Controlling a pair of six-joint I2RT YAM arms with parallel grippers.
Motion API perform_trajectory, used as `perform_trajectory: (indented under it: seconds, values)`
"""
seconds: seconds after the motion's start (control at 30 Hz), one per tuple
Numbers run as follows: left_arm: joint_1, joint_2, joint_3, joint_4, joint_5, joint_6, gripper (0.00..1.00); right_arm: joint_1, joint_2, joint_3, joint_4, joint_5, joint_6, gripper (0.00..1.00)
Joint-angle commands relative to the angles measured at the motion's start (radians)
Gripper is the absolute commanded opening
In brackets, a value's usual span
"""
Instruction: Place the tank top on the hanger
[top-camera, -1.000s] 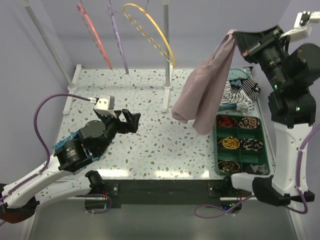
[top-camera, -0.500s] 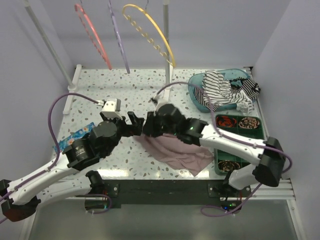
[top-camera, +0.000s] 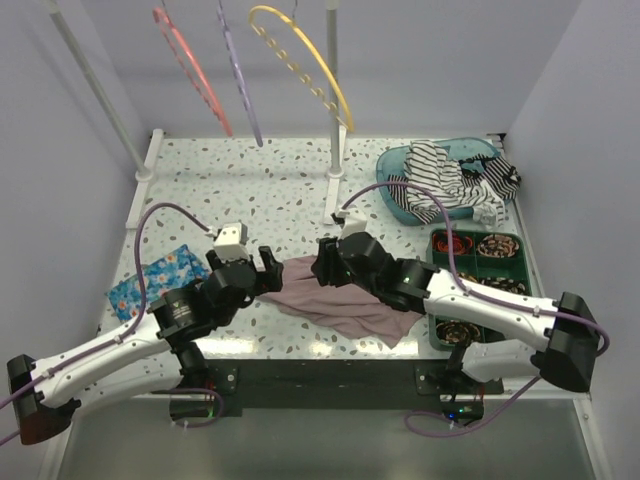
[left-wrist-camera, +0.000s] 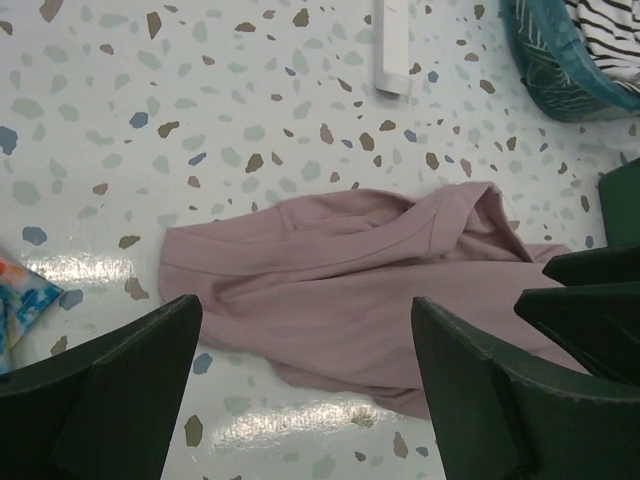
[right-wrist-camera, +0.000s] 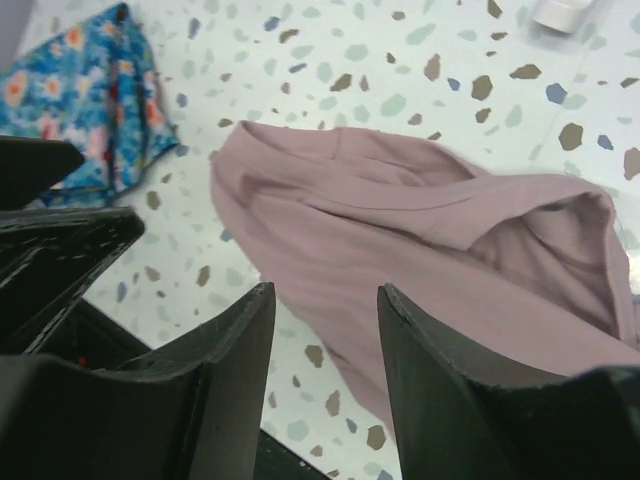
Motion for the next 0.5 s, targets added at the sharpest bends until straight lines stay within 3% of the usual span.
perform_trajectory:
  seconds: [0.0, 0.1, 0.23, 0.47]
  values:
    - [0.039, 0.047, -0.024, 0.003, -0.051, -0.114, 0.90, -0.026, 0.114, 0.047, -0.036, 0.109, -0.033, 0.53]
    - [0.120, 0.065, -0.070, -0.009, -0.019, -0.181, 0.86, -0.108, 0.149, 0.025, -0.004, 0.036, -0.027, 0.57]
    - [0.279, 0.080, -0.148, 0.118, 0.140, -0.205, 0.79, -0.271, 0.157, -0.030, 0.062, -0.080, -0.018, 0.62]
    - [0.425, 0.243, -0.217, 0.285, 0.261, -0.235, 0.77, -0.309, 0.237, 0.019, 0.055, -0.140, -0.027, 0.66]
